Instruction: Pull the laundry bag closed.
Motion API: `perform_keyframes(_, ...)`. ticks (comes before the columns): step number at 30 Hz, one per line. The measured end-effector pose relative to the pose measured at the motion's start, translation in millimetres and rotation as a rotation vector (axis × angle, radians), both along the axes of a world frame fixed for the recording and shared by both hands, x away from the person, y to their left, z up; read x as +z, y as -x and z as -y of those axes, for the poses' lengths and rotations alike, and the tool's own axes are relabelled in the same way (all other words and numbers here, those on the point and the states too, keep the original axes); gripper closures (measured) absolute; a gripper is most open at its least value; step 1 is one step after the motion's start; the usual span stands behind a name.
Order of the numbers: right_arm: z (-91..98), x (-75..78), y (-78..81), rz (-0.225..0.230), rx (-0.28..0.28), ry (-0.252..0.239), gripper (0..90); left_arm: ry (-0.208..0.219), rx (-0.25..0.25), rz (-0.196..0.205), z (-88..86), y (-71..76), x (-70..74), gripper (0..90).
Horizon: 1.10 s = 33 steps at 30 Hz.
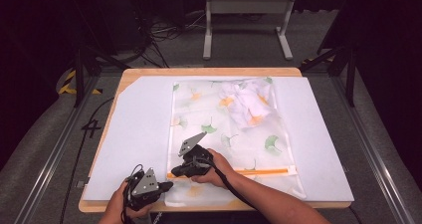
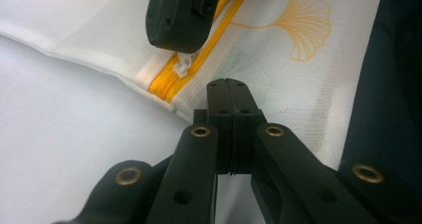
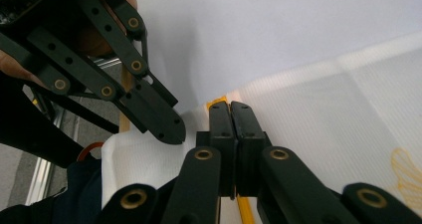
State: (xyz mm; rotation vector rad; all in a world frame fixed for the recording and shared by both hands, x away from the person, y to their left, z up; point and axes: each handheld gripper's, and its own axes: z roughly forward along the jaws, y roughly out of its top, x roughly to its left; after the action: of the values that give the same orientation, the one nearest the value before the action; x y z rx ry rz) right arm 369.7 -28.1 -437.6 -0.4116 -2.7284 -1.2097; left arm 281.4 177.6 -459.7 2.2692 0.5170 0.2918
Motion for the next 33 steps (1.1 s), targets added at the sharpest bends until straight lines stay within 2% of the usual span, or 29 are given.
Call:
perform_keyframes(7,4.7,-3.0,-0.6,0.011,0.015,0.027,87.9,0.0,-0.002,0.003,-0.3,0.0,-0.1,90.0)
perform_keyframes(17,-0.4,-8.9,-1.8,-0.013,0.036,0.034,82.9,-0.003,-0.002,0.003,0.0,0.1,0.1,90.0)
perform_keyframes(20,-4.1,-10.1,-0.7,-0.035,0.021,0.031,82.2,-0.002,-0.002,0.002,-0.1,0.1,-0.1,90.0)
perform_keyframes(22,-6.0,-10.1,-1.0,-0.028,0.005,0.032,79.3,-0.001,-0.002,0.002,-0.2,0.1,-0.2,90.0)
perform_keyframes(23,-6.9,-10.5,-0.9,-0.042,-0.003,0.031,79.4,-0.001,-0.002,0.002,-0.2,0.2,-0.2,90.0)
perform_keyframes(28,-8.9,-10.5,6.0,0.019,-0.043,0.055,86.6,-0.002,-0.002,0.002,-0.1,0.0,-0.1,90.0)
perform_keyframes(33,-6.8,-9.0,7.8,0.035,-0.045,0.058,89.9,-0.001,-0.001,0.002,-0.2,0.2,-0.1,90.0)
